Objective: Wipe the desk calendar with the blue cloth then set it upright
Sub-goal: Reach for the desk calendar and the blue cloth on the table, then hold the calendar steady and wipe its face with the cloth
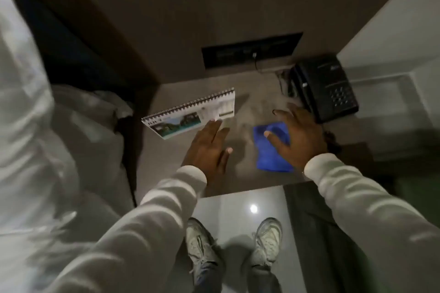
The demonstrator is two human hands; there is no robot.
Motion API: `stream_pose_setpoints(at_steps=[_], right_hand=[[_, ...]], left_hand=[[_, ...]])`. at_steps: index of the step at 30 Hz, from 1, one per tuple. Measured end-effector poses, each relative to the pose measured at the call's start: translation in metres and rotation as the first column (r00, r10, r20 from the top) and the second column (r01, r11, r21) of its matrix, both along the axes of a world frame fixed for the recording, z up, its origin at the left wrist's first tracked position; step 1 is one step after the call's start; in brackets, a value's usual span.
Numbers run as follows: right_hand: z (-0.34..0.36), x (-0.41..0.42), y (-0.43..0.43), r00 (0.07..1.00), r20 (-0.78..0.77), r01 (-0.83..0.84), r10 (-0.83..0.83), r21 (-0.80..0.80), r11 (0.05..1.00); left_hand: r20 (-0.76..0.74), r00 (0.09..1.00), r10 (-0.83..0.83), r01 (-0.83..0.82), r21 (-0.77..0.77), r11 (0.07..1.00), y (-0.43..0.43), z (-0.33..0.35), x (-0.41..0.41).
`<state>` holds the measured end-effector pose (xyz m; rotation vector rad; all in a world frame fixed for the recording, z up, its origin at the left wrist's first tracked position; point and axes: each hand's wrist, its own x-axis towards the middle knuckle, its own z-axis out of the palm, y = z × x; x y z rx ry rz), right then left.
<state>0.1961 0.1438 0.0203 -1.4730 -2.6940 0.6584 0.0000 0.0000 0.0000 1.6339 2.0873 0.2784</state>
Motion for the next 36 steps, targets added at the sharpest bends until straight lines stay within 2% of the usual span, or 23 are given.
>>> stream_pose_setpoints(at_steps=[5,11,14,17,20,22,27,31,36], right_hand=[[-0.084,-0.005,-0.022,0.979,0.180,0.102,-0.100,-0.002,0.995],[-0.125,-0.015,-0.039,0.979,0.098,0.169,-0.178,0.097,0.981],[-0.125,-0.023,-0.041,0.965,0.095,0.225,-0.245,0.187,0.956],[-0.120,-0.027,-0.041,0.948,0.093,0.280,-0.305,0.212,0.936],[-0.116,-0.023,-0.037,0.941,-0.013,0.335,-0.337,0.158,0.929],[-0.117,-0.021,-0.039,0.923,-0.090,0.383,-0.374,0.132,0.914],[-0.105,-0.040,-0.076,0.812,-0.390,0.499,-0.435,0.075,0.864],[-0.099,-0.066,-0.116,0.722,-0.547,0.520,-0.423,0.026,0.854],[-0.097,-0.108,-0.147,0.639,-0.630,0.550,-0.442,-0.027,0.835]], left_hand=[[-0.082,0.997,-0.005,0.000,-0.066,0.998,-0.012,-0.079,0.013],[-0.218,0.975,-0.036,0.013,-0.108,0.994,-0.016,-0.120,0.021],[-0.215,0.976,-0.042,0.012,-0.135,0.991,-0.015,-0.115,0.023],[-0.184,0.977,-0.109,0.069,-0.212,0.975,-0.015,-0.103,0.017],[-0.159,0.960,-0.229,0.182,-0.266,0.947,-0.016,-0.078,0.002],[-0.142,0.942,-0.304,0.264,-0.244,0.933,-0.019,-0.060,-0.012],[-0.082,0.896,-0.437,0.439,0.012,0.898,-0.040,-0.011,-0.060],[-0.221,0.790,-0.572,0.608,0.160,0.777,-0.042,0.026,-0.103],[-0.407,0.684,-0.606,0.694,0.108,0.711,-0.014,0.043,-0.155]])
